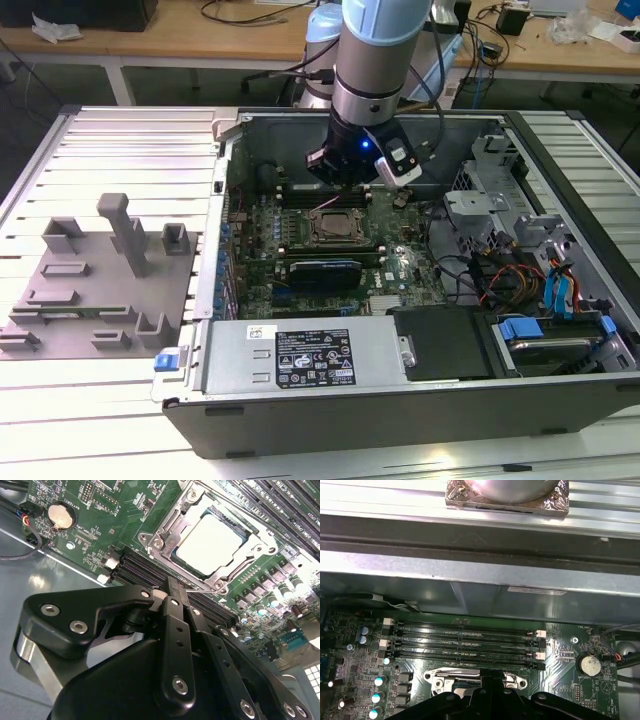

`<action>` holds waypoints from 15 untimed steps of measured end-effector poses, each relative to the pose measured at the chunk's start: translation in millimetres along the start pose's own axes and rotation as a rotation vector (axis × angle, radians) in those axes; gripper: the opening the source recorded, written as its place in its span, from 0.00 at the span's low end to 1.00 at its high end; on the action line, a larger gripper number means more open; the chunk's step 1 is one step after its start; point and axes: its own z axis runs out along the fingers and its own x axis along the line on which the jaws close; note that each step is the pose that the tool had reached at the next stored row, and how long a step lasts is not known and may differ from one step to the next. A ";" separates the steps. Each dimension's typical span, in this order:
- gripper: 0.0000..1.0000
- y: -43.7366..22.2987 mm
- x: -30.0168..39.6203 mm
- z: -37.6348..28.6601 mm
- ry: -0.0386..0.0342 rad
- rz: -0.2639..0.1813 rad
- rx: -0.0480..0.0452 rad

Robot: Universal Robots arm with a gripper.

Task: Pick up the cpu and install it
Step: 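Install the first cpu locking lever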

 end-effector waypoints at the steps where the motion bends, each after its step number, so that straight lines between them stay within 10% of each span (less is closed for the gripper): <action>1: 0.11 0.1 1.0 0.4 -0.0001 0.000 -0.0003; 15: 0.11 6.4 10.6 7.2 -0.0004 0.000 -0.0001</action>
